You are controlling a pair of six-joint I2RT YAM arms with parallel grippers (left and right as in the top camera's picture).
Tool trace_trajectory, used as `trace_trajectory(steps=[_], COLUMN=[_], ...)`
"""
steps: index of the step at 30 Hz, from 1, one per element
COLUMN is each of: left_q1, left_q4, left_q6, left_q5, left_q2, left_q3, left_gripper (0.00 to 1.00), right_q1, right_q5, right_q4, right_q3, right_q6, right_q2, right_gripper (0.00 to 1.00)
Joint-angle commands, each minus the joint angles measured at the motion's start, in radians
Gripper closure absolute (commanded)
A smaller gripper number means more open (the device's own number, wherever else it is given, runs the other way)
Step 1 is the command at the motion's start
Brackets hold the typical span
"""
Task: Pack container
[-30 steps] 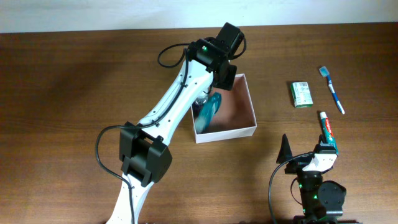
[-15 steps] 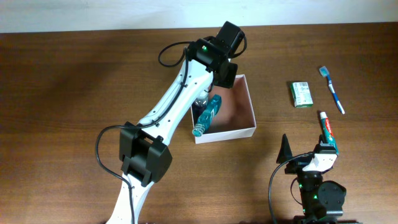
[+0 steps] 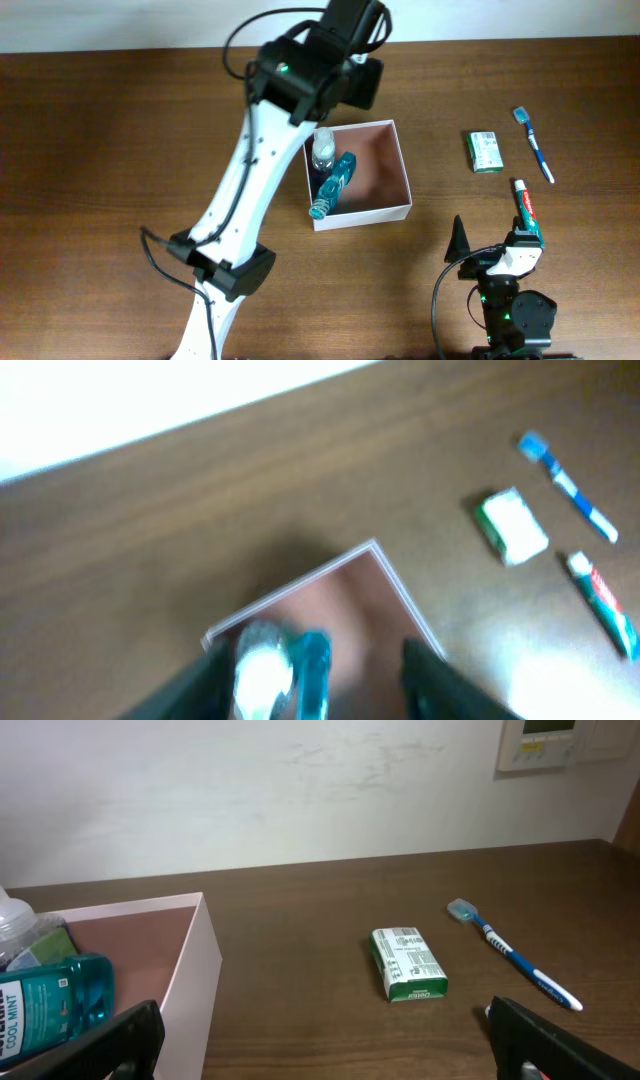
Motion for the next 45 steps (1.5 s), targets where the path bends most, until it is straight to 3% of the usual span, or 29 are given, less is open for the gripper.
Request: trace_trajectory(steps=[1,7,15,20,24,29,35,45], left_q1=[0.002,0.003,0.004,0.022,0.035,0.035,0.031,-0.038], left_q4=[-0.099,-0.142,-0.142,-0.142,-0.142,-0.142,-0.102,0.170], left_q6=[0.017,0.039,0.067,0.075,0.006,-0.018,-0.017,-0.017], left_q5=[-0.074,-0.001,0.050,0.033,0.036,0.105,0.268,0.250], left_q2=[-0.032,-0.053,-0.127,-0.300,-0.473,-0.621,-0.641,-0.641], left_q3=[0.092,0.122,0.037,-0.246,-0.546,-0.842,-1.024,-1.371], left_gripper=[0.41,0.30,0.01,0.01,0.01,0.01,0.01,0.01], right_q1=[0.000,0.000,0.000,0.000,0.000,0.000,0.000,0.000], right_q5=[0.012,0.012,0.012,0.012,0.012,0.012,0.012,0.012], right_q4=[0.000,0.000,0.000,0.000,0.000,0.000,0.000,0.000], right_q3=[-0.009,-0.009,-0.009,-0.009,-0.009,-0.009,-0.009,-0.009], right_q6=[0.010,0.010,0.010,0.010,0.010,0.010,0.010,0.010], right_q2=[-0.008,-0.008,-0.008,-0.008,-0.008,-0.008,-0.008,-0.008], right_gripper=[0.02,0.02,0.02,0.02,0.02,0.02,0.02,0.02])
